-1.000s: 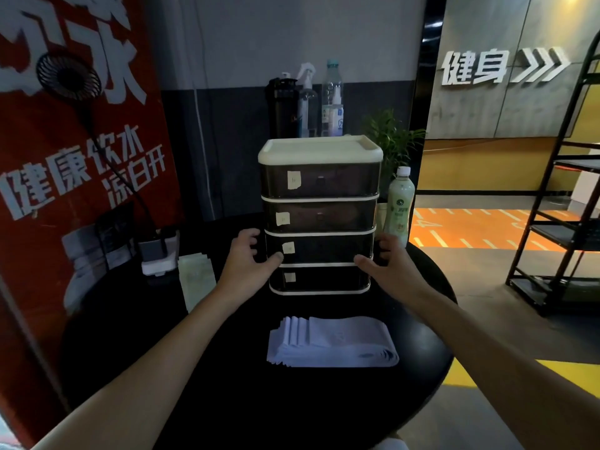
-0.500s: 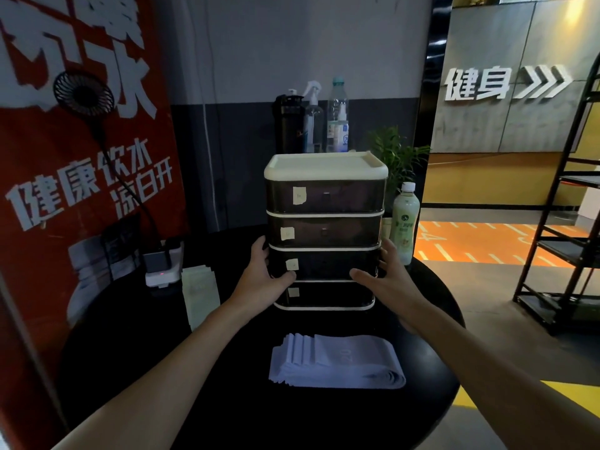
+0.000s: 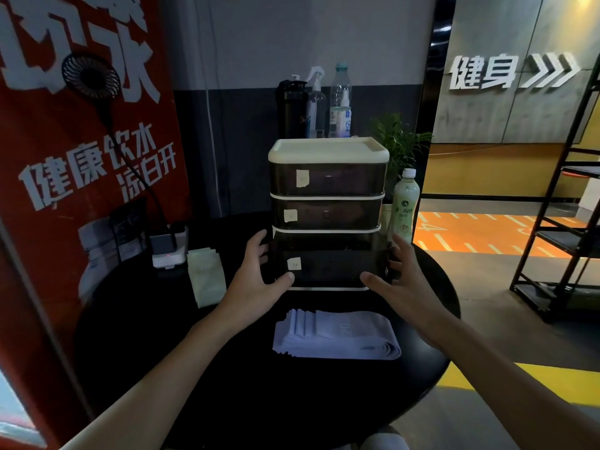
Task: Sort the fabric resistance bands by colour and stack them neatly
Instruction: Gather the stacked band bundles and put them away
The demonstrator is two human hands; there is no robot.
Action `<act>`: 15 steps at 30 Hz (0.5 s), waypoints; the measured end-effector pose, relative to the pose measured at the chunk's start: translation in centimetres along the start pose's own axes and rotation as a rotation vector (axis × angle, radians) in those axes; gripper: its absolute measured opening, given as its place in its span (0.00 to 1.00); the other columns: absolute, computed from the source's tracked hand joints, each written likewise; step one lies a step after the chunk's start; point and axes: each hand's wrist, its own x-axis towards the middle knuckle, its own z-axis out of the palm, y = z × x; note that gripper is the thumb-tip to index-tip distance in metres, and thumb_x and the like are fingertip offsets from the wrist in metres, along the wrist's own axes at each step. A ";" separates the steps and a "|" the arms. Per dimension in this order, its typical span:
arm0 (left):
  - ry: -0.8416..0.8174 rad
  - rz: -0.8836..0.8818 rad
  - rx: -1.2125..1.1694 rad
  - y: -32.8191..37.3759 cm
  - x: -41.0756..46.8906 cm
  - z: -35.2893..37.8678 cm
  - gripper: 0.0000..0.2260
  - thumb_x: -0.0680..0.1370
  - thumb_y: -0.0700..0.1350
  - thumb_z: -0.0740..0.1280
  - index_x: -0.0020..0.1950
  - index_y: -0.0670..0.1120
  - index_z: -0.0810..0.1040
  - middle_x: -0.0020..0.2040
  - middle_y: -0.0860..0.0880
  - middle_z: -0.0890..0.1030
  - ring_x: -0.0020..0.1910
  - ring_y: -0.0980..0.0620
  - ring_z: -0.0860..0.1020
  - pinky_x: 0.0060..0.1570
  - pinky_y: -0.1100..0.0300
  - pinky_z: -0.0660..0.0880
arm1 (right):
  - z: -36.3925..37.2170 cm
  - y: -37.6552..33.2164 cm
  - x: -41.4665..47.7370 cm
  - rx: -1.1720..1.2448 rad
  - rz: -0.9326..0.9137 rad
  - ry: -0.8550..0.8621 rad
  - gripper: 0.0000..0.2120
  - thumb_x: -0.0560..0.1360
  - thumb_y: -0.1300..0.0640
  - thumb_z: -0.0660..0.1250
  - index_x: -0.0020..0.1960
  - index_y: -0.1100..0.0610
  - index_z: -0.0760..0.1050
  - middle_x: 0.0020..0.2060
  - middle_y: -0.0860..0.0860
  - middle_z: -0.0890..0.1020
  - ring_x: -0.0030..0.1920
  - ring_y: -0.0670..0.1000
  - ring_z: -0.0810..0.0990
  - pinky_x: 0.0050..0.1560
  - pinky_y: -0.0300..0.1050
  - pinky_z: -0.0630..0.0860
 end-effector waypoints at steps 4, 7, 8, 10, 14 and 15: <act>-0.004 0.013 0.023 0.2 -1.1 -0.4 0.38 0.77 0.44 0.72 0.80 0.53 0.52 0.68 0.57 0.66 0.69 0.58 0.66 0.65 0.61 0.66 | -0.1 0.3 -0.9 -0.020 -0.025 0.006 0.41 0.72 0.58 0.74 0.75 0.43 0.54 0.65 0.41 0.67 0.67 0.46 0.68 0.67 0.56 0.72; -0.005 0.018 0.035 0.2 -1.6 -0.6 0.37 0.77 0.44 0.72 0.78 0.55 0.53 0.68 0.57 0.65 0.70 0.57 0.66 0.67 0.58 0.66 | -0.1 0.7 -1.4 -0.060 -0.038 0.008 0.41 0.71 0.55 0.75 0.73 0.37 0.53 0.67 0.43 0.66 0.68 0.47 0.67 0.67 0.57 0.71; -0.005 0.020 0.037 0.1 -1.8 -0.7 0.36 0.77 0.45 0.72 0.78 0.55 0.54 0.68 0.57 0.66 0.70 0.57 0.66 0.67 0.57 0.66 | -0.2 0.8 -1.5 -0.075 -0.038 0.012 0.41 0.71 0.54 0.75 0.73 0.36 0.54 0.67 0.43 0.65 0.69 0.48 0.67 0.67 0.58 0.71; -0.011 0.021 0.033 0.0 -2.1 -0.9 0.35 0.77 0.45 0.71 0.78 0.56 0.54 0.68 0.58 0.66 0.70 0.57 0.67 0.68 0.57 0.67 | -0.2 0.9 -1.7 -0.083 -0.031 0.014 0.40 0.72 0.53 0.74 0.73 0.36 0.53 0.68 0.44 0.66 0.69 0.49 0.67 0.68 0.57 0.71; -0.009 -0.012 -0.018 -1.0 -2.9 -1.2 0.33 0.78 0.44 0.70 0.77 0.56 0.56 0.69 0.57 0.67 0.66 0.60 0.70 0.62 0.62 0.70 | -0.5 1.1 -2.5 -0.074 -0.018 0.047 0.36 0.76 0.57 0.69 0.76 0.45 0.52 0.67 0.46 0.68 0.67 0.50 0.69 0.68 0.53 0.70; -0.001 -0.046 -0.043 -1.3 -3.1 -1.2 0.31 0.78 0.44 0.70 0.75 0.56 0.58 0.68 0.56 0.68 0.64 0.60 0.71 0.58 0.65 0.71 | -0.6 1.4 -2.7 -0.078 -0.006 0.073 0.35 0.77 0.57 0.68 0.77 0.48 0.53 0.67 0.49 0.70 0.66 0.50 0.71 0.67 0.53 0.71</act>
